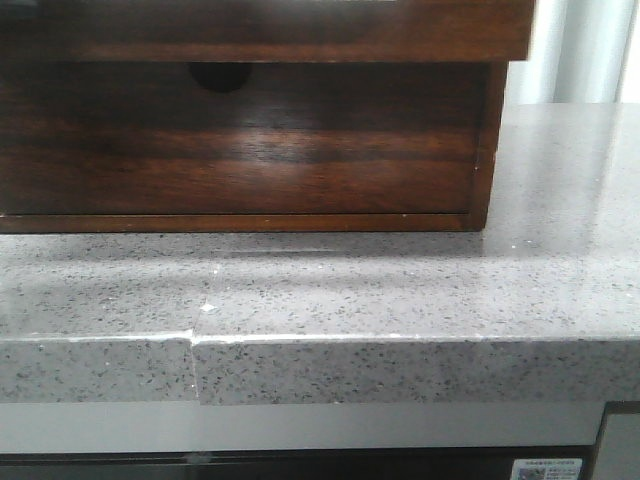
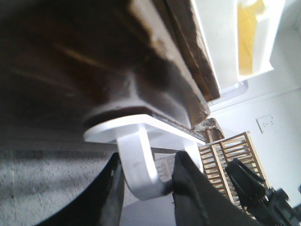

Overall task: Put scissors in drawer with both arms
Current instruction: 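Pull the drawer open toward the robot with the left gripper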

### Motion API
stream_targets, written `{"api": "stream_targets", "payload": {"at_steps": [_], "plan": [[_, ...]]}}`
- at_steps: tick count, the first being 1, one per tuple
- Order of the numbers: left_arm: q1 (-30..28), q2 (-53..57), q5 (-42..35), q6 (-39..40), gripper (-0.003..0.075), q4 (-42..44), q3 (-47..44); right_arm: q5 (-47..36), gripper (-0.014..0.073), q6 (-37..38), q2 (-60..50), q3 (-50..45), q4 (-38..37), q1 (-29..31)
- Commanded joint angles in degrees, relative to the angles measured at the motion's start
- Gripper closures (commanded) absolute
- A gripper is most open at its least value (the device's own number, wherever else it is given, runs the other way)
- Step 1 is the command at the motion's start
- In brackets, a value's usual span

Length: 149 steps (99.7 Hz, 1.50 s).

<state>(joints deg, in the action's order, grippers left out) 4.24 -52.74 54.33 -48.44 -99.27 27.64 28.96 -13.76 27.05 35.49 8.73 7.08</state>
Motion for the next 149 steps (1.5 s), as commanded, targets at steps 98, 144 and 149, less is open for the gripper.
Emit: {"api": "stream_targets", "payload": {"at_steps": [98, 144, 149], "plan": [[0.4, 15.3, 7.3, -4.0, 0.0384, 3.4, -3.0, -4.9, 0.0099, -0.4, 0.7, 2.2, 0.0, 0.0], [0.4, 15.3, 6.2, -3.6, 0.0331, 19.2, -3.0, -4.9, 0.0099, -0.4, 0.7, 2.2, 0.0, 0.0], [0.4, 15.3, 5.9, -2.9, 0.0331, 22.0, -3.0, -4.9, 0.0099, -0.4, 0.7, 2.2, 0.0, 0.0]]}}
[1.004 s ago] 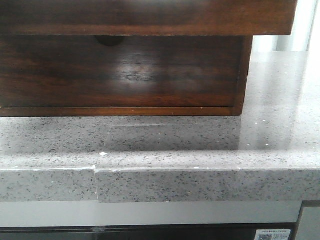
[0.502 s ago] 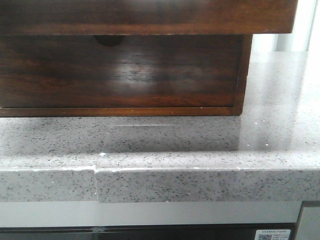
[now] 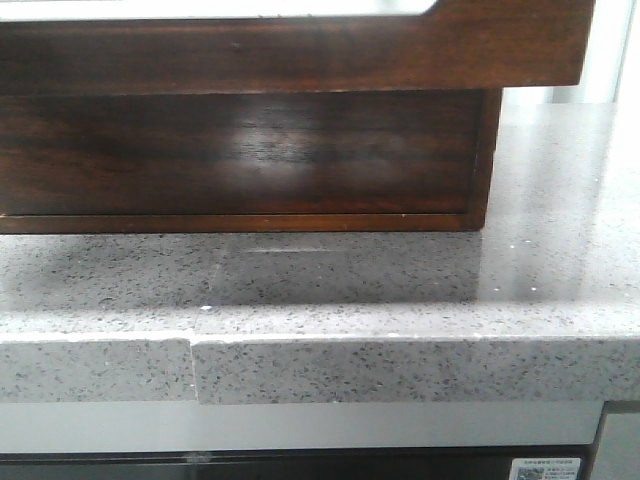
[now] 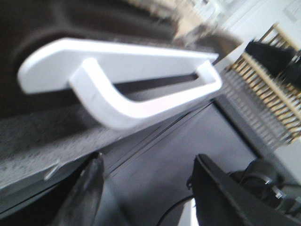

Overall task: Put scissors in drawer with both arms
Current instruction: 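Pull the drawer open toward the robot with the left gripper, then lower the right gripper over the grey-and-orange scissors and grasp them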

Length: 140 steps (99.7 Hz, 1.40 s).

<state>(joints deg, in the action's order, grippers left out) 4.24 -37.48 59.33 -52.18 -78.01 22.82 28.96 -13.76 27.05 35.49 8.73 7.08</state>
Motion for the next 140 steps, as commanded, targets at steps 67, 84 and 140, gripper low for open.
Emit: {"api": "stream_targets", "payload": {"at_steps": [67, 84, 140], "plan": [[0.7, 7.0, -2.3, 19.9, 0.0373, 51.6, 22.9, -5.1, 0.0099, -0.4, 0.8, 2.2, 0.0, 0.0], [4.7, 7.0, -6.0, 20.5, 0.0373, 54.2, 24.2, -3.3, 0.0099, 3.8, 5.2, 5.1, -1.1, 1.4], [8.6, 6.9, -19.4, 26.8, 0.0373, 63.2, 24.2, 23.6, 0.0099, 3.5, 43.5, 24.1, -0.3, 21.0]]}}
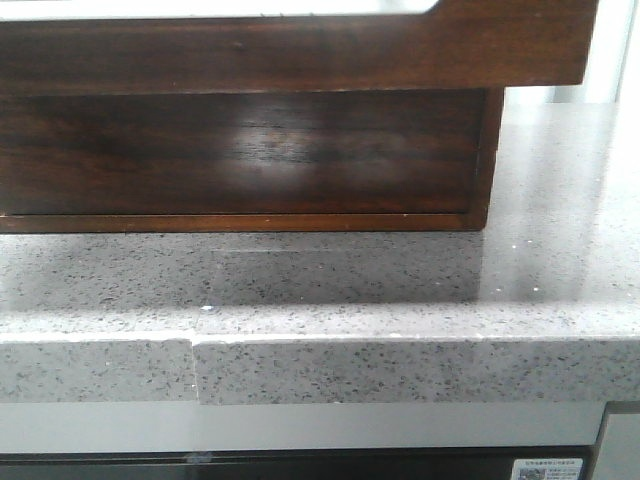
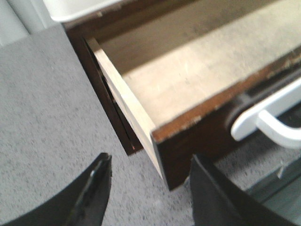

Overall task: Put scissors in drawer with both arms
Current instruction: 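Lower the right gripper over the grey-and-orange scissors and grasp them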

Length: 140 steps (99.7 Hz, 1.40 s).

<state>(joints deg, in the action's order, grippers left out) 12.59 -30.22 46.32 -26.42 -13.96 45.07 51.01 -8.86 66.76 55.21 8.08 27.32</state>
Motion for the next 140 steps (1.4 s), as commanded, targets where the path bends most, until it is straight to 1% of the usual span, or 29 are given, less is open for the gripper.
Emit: {"api": "stream_targets", "payload": {"at_steps": [1, 9, 27, 49, 67, 78, 93, 124, 132, 140], "plan": [[0.3, -0.4, -6.4, 1.0, 0.0373, -1.0, 2.0, 1.8, 0.0099, -1.4, 4.2, 4.7, 0.4, 0.6], [0.3, -0.6, -7.0, 1.0, 0.0373, -2.1, 2.0, 4.2, 0.0099, -2.6, 8.8, 7.9, 0.4, -0.1], [0.3, -0.6, -8.4, 1.0, 0.0373, -2.6, 0.7, 5.5, 0.0105, -4.3, 16.7, 13.7, 0.0, -3.2], [0.3, -0.6, -8.9, 1.0, 0.0373, -3.2, 0.6, 8.0, 0.0216, -4.3, 24.0, 20.0, -2.0, -5.9], [0.3, -0.6, -9.2, 1.0, 0.0373, -3.2, 0.6, 12.2, 0.0253, -4.3, 29.2, 25.1, -3.3, -6.1], [0.3, -0.6, -9.3, 1.0, 0.0373, -3.2, 0.6, 14.5, 0.0284, -4.4, 31.3, 27.5, -4.2, -6.1], [0.3, -0.6, -9.6, 1.0, 0.0373, -3.2, 0.6, 15.0, 0.0323, -5.0, 32.9, 29.5, -4.2, -6.2], [0.3, -0.6, -9.8, 1.0, 0.0373, -3.2, 0.6, 18.7, 0.0323, -5.9, 36.1, 31.9, -5.6, -9.0], [0.3, -0.6, -9.8, 1.0, 0.0373, -3.2, 0.6, 18.8, 0.0323, -5.9, 36.3, 31.9, -6.0, -8.9], [0.3, -0.6, -9.8, 1.0, 0.0373, -3.2, 0.6, 18.9, 0.0355, -5.9, 36.4, 31.9, -6.2, -8.9]]}}
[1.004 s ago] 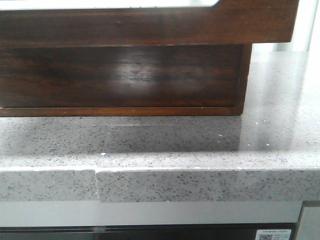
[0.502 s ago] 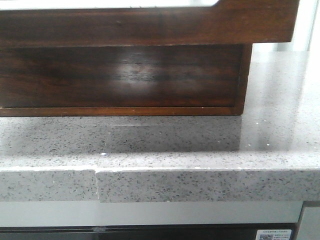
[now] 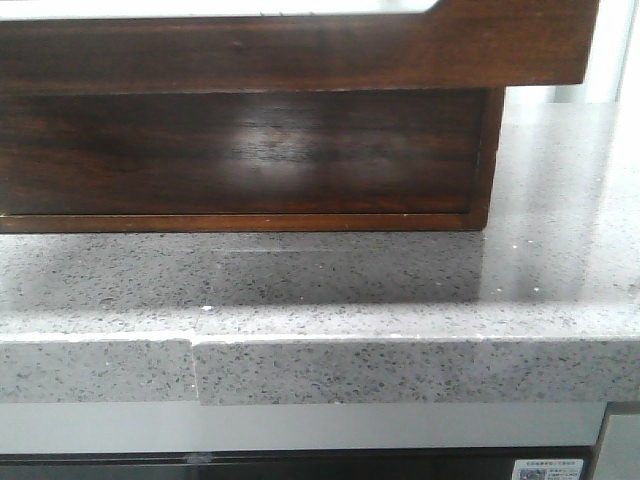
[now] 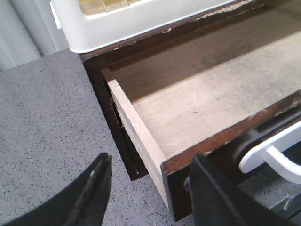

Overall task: Put scissors in drawer with both arms
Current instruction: 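Lower the right gripper over the grey-and-orange scissors and grasp them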

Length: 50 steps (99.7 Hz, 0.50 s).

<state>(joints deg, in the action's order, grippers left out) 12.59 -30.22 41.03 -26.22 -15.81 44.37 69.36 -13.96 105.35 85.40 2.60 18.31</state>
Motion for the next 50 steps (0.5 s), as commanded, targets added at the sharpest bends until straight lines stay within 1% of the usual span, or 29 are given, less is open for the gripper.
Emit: {"api": "stream_targets", "payload": {"at_steps": [1, 16, 23, 35, 50], "plan": [[0.3, -0.6, -4.5, 0.8, 0.0373, -1.3, 1.3, 0.6, 0.0360, -0.8, -2.2, 1.7, -0.8, 0.1], [0.3, -0.6, -4.5, 0.8, 0.0373, -1.3, 1.3, 0.6, 0.0509, -0.8, -2.2, 1.7, -0.8, 0.1], [0.3, -0.6, -4.5, 0.8, 0.0373, -1.3, 1.3, 0.6, 0.0557, -0.8, -2.2, 1.7, -0.8, 0.1], [0.3, -0.6, -4.5, 0.8, 0.0373, -1.3, 1.3, 0.7, 0.0585, -0.8, -2.2, 1.7, -0.9, 0.1], [0.3, -0.6, -4.5, 0.8, 0.0373, -1.3, 1.3, 1.2, 0.0585, -0.8, -2.8, 1.7, -0.9, 0.1]]}}
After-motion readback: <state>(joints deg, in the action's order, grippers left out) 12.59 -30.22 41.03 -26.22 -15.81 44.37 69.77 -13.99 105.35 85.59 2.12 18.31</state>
